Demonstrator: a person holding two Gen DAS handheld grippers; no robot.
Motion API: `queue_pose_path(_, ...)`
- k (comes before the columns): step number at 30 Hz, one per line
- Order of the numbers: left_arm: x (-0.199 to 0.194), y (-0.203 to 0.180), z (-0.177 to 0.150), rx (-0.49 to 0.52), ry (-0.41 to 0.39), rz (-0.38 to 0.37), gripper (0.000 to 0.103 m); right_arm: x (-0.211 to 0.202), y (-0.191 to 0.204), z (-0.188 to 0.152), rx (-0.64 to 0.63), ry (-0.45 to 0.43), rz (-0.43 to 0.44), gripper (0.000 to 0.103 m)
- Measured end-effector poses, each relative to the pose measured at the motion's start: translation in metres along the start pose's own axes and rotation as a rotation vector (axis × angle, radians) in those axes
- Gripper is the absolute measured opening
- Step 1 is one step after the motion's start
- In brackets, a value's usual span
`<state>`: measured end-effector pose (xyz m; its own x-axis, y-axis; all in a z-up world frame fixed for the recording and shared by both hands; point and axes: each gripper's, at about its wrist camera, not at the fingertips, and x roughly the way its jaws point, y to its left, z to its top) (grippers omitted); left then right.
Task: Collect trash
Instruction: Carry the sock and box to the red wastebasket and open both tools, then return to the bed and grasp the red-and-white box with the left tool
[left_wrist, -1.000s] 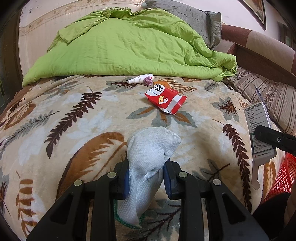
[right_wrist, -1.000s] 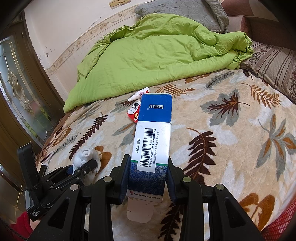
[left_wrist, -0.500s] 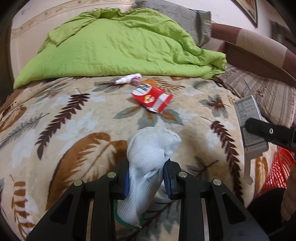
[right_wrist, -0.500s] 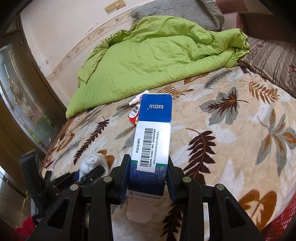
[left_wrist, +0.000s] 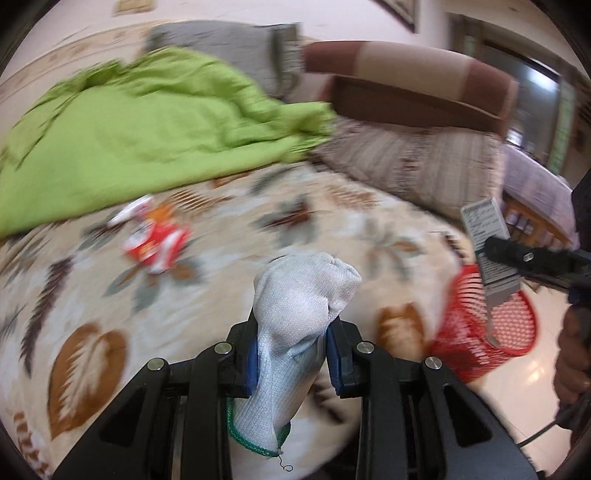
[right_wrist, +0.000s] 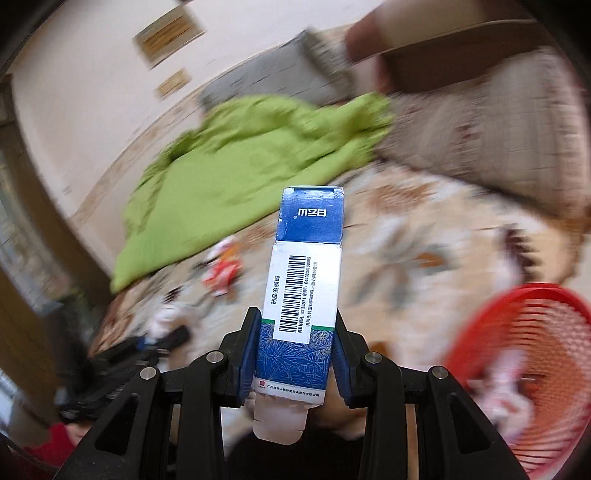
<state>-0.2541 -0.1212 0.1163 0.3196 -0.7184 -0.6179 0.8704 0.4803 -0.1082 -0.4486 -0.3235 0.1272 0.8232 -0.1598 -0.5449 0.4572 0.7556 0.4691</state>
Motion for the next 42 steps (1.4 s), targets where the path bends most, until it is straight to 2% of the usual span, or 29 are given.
queue_pose_path(7, 0.016, -0.097, 0.041, 0.092, 0.017, -0.204, 0.028, -0.061, -0.089, -0.003, 0.129, -0.063, -0.190, 0.039)
queue_pose_path(13, 0.049, -0.181, 0.054, 0.127, 0.112, -0.381, 0.028, -0.083, -0.139, -0.012, 0.229, -0.082, -0.257, 0.039)
queue_pose_path(17, 0.070, -0.228, 0.050, 0.171, 0.162, -0.426, 0.029, -0.089, -0.155, -0.014, 0.256, -0.093, -0.262, 0.041)
queue_pose_path(19, 0.080, -0.240, 0.050, 0.166, 0.183, -0.430, 0.034, -0.090, -0.162, -0.015, 0.267, -0.097, -0.269, 0.043)
queue_pose_path(20, 0.085, -0.244, 0.049, 0.156, 0.198, -0.432, 0.047, -0.090, -0.165, -0.015, 0.271, -0.097, -0.268, 0.050)
queue_pose_path(21, 0.089, -0.244, 0.048, 0.136, 0.210, -0.433, 0.054, -0.090, -0.167, -0.015, 0.275, -0.097, -0.261, 0.054)
queue_pose_path(24, 0.093, -0.241, 0.047, 0.101, 0.231, -0.449, 0.054, -0.093, -0.171, -0.014, 0.273, -0.108, -0.269, 0.055)
queue_pose_path(27, 0.086, -0.232, 0.049, 0.091, 0.219, -0.443, 0.054, -0.095, -0.169, -0.011, 0.278, -0.120, -0.259, 0.056)
queue_pose_path(34, 0.059, -0.193, 0.042, 0.108, 0.158, -0.356, 0.059, -0.090, -0.140, -0.005, 0.226, -0.108, -0.216, 0.058)
queue_pose_path(42, 0.026, -0.131, 0.026, 0.060, 0.119, -0.265, 0.060, -0.063, -0.085, -0.009, 0.121, -0.040, -0.148, 0.059)
